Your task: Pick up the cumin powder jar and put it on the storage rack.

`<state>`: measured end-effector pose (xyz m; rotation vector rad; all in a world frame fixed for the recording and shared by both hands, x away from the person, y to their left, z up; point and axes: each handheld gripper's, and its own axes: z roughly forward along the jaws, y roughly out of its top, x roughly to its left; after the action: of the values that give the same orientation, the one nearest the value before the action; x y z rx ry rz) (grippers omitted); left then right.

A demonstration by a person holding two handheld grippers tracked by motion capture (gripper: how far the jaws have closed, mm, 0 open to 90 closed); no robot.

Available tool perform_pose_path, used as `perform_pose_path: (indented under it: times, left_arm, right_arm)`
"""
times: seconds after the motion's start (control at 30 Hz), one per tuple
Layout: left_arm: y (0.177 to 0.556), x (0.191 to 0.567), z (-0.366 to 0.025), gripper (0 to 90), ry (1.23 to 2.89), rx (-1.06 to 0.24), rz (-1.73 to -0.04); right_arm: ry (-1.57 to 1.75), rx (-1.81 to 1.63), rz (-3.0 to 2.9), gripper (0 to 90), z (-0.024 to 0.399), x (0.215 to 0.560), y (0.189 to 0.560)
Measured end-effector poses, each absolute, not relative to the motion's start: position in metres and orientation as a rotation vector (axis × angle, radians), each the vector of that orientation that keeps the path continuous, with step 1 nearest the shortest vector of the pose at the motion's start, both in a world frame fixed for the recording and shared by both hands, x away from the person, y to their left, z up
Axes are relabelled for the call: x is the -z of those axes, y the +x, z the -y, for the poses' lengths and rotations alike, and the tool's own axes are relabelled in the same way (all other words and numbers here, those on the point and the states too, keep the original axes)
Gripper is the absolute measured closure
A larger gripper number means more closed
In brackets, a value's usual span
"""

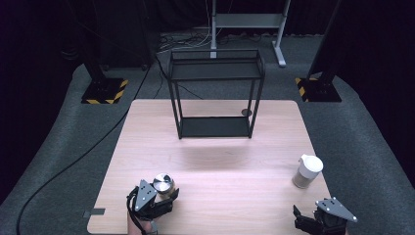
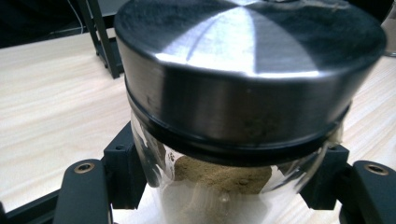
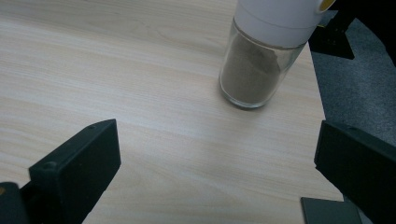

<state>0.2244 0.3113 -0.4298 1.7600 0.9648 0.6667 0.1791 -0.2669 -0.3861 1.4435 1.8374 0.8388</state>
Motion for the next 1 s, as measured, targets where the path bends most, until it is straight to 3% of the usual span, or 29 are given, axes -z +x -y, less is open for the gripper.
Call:
perform_pose_path:
  times: [1.0]
  left_arm:
    - [0.268, 0.413, -0.296, 30.9, 1.789, -0.660, -0.885]
  right_arm:
    - [1.439, -0.836, -1.824, 0.0, 0.267, 0.386, 0.176]
